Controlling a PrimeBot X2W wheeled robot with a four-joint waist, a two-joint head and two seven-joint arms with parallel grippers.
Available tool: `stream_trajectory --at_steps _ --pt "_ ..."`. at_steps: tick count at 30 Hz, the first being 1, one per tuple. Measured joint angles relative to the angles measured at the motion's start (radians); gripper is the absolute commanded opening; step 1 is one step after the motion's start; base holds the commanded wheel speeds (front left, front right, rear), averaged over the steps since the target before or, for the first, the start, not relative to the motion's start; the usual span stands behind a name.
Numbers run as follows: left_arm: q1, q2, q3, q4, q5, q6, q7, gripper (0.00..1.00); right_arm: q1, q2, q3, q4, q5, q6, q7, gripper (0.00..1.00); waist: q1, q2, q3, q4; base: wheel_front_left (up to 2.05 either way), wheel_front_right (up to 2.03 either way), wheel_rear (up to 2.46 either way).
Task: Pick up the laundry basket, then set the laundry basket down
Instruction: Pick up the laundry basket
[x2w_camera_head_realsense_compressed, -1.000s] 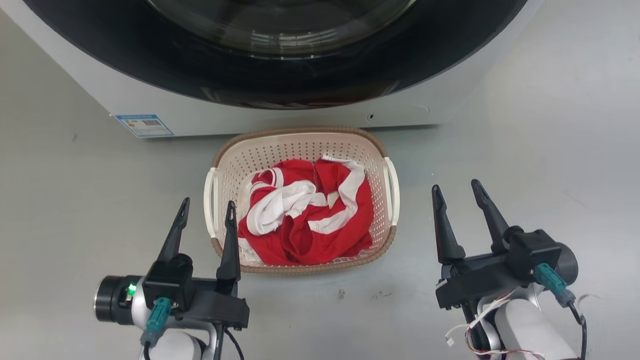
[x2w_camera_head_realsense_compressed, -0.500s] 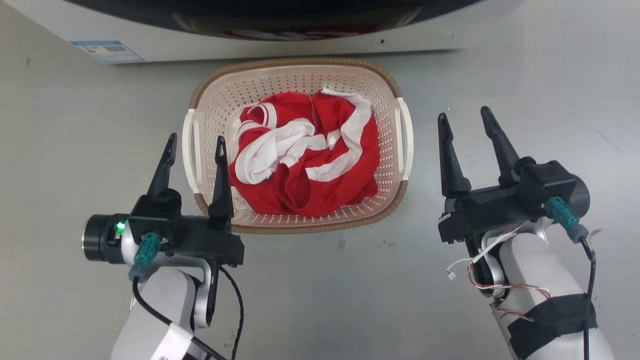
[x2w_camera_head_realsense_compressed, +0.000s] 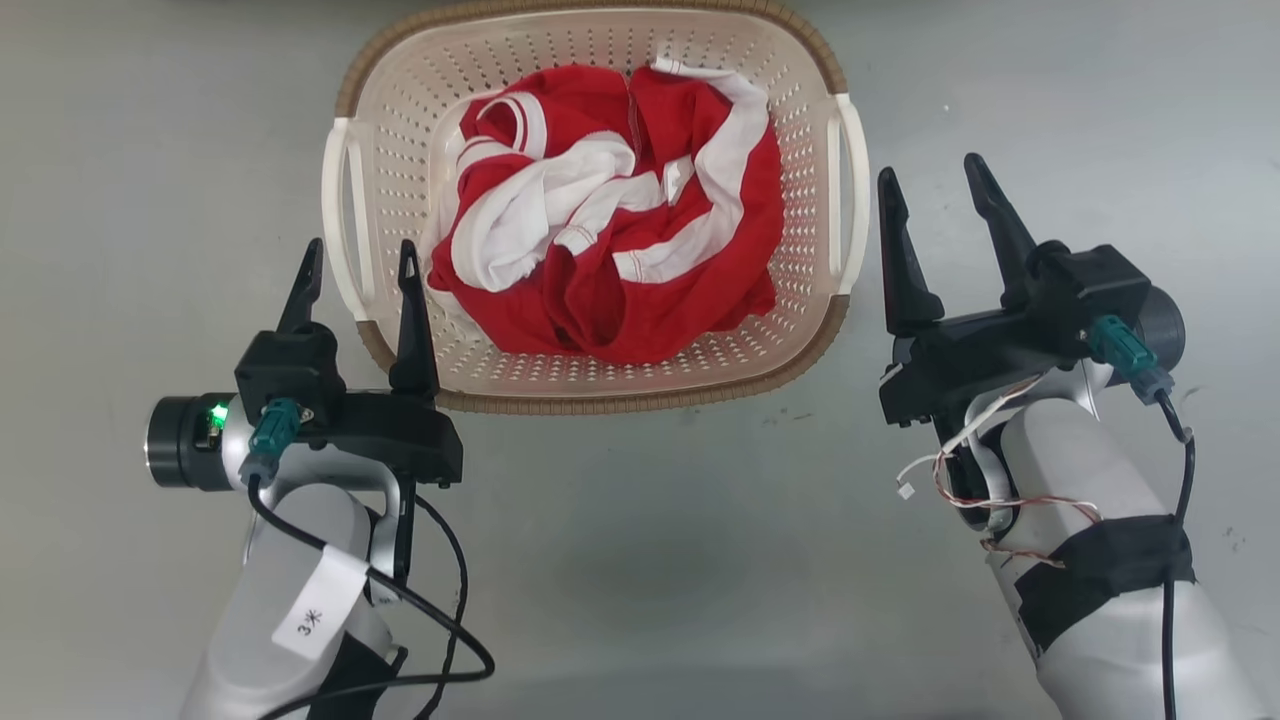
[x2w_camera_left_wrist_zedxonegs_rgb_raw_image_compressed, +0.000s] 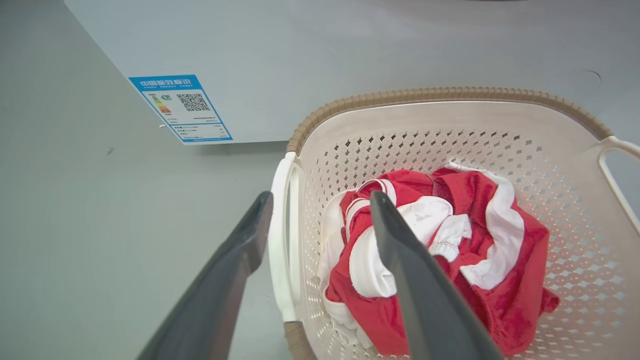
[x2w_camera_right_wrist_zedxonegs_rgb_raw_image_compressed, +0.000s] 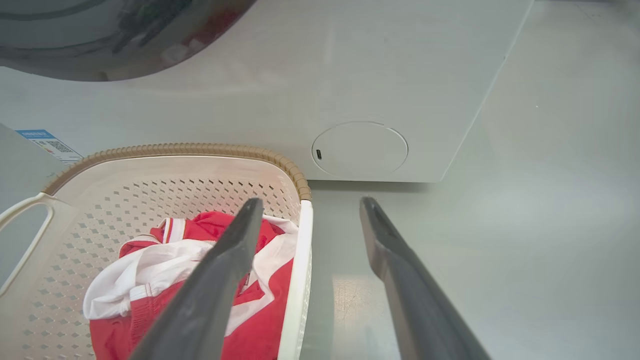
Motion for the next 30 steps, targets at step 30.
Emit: stream_trajectory --at_steps 30 --pt "-0.256 -0.007 0.007 0.333 -0.034 -0.011 0.000 1.00 -0.201 -0.004 0.157 0.271 0.145 -0.046 0.000 1.00 -0.0001 -0.0002 0.120 0.036 0.00 0.00 0.00"
